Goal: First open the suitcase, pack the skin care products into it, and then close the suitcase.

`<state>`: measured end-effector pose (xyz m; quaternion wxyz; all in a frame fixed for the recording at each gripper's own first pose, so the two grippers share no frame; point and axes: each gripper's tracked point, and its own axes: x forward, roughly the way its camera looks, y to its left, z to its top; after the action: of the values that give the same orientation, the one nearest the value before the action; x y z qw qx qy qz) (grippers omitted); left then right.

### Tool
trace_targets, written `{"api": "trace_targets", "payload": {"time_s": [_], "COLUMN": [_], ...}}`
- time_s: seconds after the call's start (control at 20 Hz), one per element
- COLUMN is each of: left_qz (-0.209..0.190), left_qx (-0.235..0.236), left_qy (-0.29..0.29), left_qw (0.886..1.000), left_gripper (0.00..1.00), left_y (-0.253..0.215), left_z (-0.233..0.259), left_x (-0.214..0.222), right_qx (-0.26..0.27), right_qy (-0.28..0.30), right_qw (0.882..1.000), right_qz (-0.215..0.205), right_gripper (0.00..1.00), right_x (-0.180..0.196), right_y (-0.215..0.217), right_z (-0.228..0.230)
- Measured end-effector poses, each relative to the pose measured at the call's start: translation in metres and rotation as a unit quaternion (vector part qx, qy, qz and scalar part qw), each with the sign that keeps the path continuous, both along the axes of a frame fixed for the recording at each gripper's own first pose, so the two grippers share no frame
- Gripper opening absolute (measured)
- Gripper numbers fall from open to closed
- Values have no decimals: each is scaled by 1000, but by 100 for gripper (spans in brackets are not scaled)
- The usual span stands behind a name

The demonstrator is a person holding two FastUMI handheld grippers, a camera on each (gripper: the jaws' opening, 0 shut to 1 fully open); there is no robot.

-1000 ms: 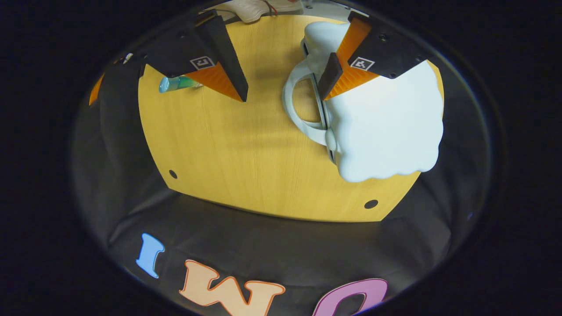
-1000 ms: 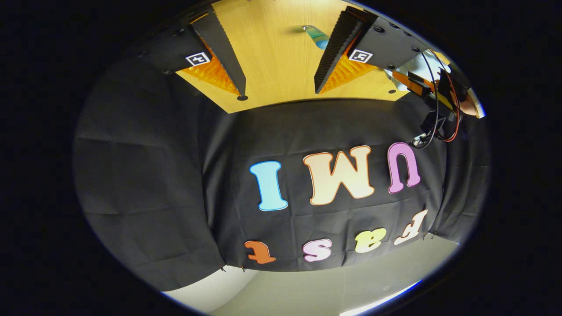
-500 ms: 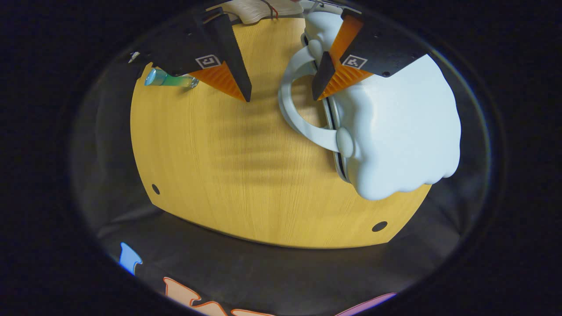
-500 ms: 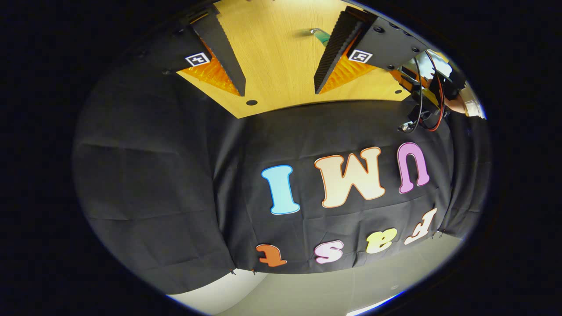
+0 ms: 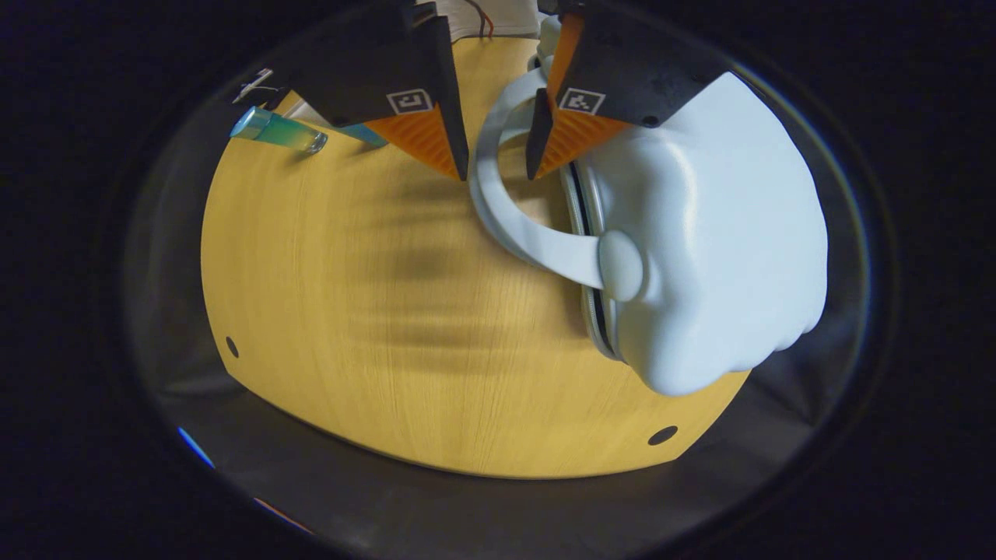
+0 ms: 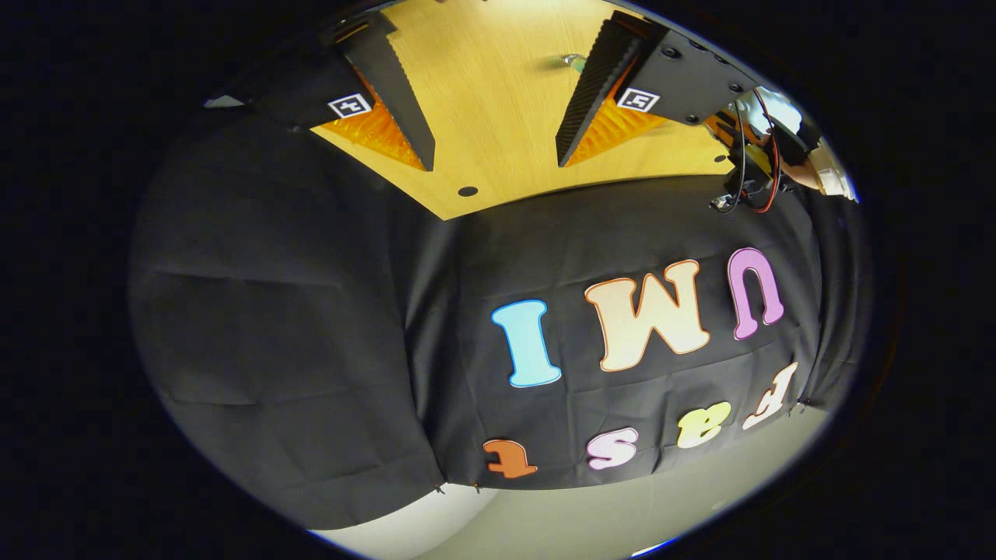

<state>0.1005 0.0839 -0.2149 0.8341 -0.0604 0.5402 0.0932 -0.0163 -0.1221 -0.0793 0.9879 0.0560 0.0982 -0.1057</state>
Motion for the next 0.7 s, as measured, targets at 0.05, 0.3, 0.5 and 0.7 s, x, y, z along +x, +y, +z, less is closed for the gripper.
{"api": "trace_targets", "payload": {"time_s": [0.05,0.3,0.5,0.7], "left_qz": [2,5,12,-3], "left_qx": [-2,-7,-25,-40], "left_qy": [4,19,32,17], "left_qw": [1000,1000,999,999], "left_gripper": [40,28,14,4], "left_y": [0,-2,-8,-12], "left_z": [-3,-15,-25,-18], "left_x": [1,4,6,7], "right_qx": [-1,-5,-10,-12], "right_qy": [1,6,11,17], "right_qw": [1000,1000,1000,1000], "right_qz": [-2,-6,-5,-2], "right_gripper": [98,98,98,98], "right_x": [0,-1,-1,-1], "right_y": [-1,-5,-6,-6], "right_z": [0,-3,-5,-8]}}
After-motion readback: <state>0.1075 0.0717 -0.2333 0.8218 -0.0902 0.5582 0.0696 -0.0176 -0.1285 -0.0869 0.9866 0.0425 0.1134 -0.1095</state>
